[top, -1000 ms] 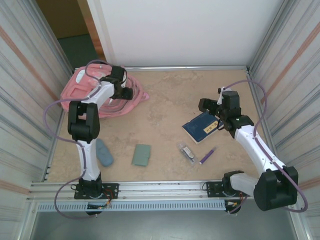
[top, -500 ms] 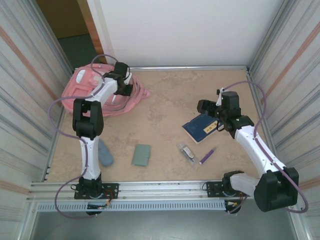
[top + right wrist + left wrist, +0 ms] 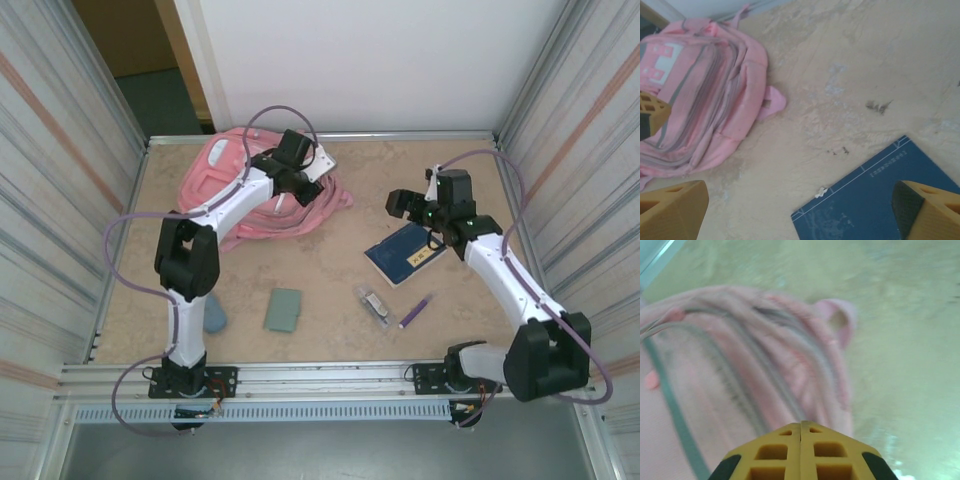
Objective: Pack the student bag
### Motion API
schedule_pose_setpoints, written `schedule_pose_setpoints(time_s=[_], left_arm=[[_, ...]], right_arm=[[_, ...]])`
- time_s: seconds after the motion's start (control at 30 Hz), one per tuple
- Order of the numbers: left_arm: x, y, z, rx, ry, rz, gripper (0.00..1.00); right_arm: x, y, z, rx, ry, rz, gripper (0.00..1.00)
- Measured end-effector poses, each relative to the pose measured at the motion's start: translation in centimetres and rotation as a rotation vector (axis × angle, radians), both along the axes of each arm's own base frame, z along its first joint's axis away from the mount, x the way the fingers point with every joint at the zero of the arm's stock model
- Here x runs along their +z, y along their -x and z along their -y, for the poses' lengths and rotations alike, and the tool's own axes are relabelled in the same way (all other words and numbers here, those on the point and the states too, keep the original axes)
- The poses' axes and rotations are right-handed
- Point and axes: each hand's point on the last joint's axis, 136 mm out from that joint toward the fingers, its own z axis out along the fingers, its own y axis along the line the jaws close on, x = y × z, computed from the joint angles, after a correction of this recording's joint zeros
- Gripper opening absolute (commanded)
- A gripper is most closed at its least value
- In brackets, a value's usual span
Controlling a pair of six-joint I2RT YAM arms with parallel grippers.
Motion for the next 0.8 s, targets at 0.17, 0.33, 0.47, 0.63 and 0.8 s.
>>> schedule_pose_setpoints(time_s=[0.17,0.33,0.47,0.63,0.8], left_arm=[[1.2,1.6,0.0,-0.043,0.024,-0.021,0.20],[3.6,2.9,-2.6,0.131,0.072,-0.046,0.60],[5.4,5.8,-6.2,0.333,0.119,-0.061,0.66],[3.8,9.5,-11.1,0.593,0.190,-0.141,0.76],[-1.7,11.9,-17.2,0.897,0.226,-0.307,0.79]], right_arm=[[-2.0,-2.5,-2.1,0.060,-0.031,-0.122,0.90],[-4.8,-5.6,-5.8,0.152,-0.064,-0.252,0.83],[-7.0,-6.9,-10.1,0.240,-0.078,-0.322,0.78],[-8.2,-8.6,-15.0,0.301,-0.113,-0.350,0.74],[-9.5,-11.1,-17.7,0.295,-0.132,-0.351,0.63]])
